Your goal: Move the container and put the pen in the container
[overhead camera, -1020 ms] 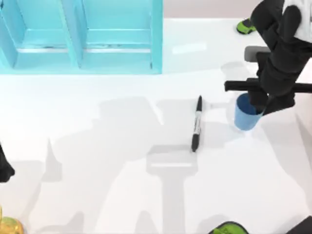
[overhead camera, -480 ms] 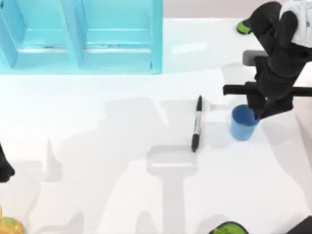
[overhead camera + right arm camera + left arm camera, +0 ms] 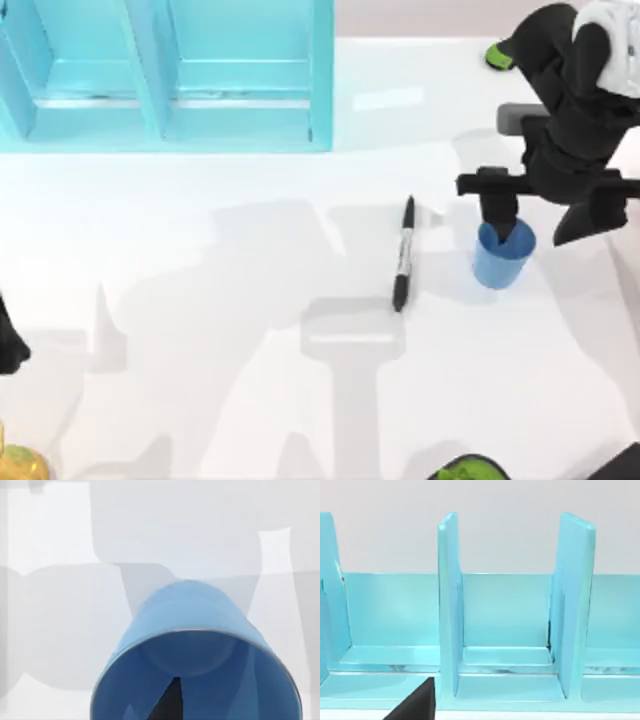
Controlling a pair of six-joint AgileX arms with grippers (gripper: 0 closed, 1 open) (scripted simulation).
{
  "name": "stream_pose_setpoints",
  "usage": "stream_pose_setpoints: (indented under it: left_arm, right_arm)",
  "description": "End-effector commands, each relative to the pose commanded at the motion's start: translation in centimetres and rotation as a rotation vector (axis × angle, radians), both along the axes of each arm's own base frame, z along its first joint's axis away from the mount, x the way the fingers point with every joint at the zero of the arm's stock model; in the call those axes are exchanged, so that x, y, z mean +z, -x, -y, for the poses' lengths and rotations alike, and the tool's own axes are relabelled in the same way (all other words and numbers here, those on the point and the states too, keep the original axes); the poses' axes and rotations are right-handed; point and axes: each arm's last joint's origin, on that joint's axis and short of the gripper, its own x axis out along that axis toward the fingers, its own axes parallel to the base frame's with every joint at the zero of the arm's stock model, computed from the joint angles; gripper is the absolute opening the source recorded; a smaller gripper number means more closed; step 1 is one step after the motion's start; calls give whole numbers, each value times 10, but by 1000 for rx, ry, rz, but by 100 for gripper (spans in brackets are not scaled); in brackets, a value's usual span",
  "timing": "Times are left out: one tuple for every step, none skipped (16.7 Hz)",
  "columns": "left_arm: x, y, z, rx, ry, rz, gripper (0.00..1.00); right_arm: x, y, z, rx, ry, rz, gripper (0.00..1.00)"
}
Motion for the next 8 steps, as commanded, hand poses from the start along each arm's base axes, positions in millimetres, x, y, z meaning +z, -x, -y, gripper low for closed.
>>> stream_pose_setpoints:
  left_arm:
    - [0,0,0,0,0,0,100]
    - [0,0,0,0,0,0,100]
    - [0,0,0,0,0,0,100]
    - [0,0,0,0,0,0,100]
    - [0,0,0,0,0,0,100]
    - [0,0,0,0,0,0,100]
    - [0,0,0,0,0,0,100]
    - [0,0,0,0,0,0,100]
  right_arm:
    - [0,0,0,0,0,0,98]
    - [0,0,0,0,0,0,100]
    - [0,0,0,0,0,0,100]
    - [0,0,0,0,0,0,100]
    - [0,0,0,0,0,0,100]
    - [0,0,0,0,0,0,100]
    - [0,0,0,0,0,0,100]
    - [0,0,0,0,0,0,100]
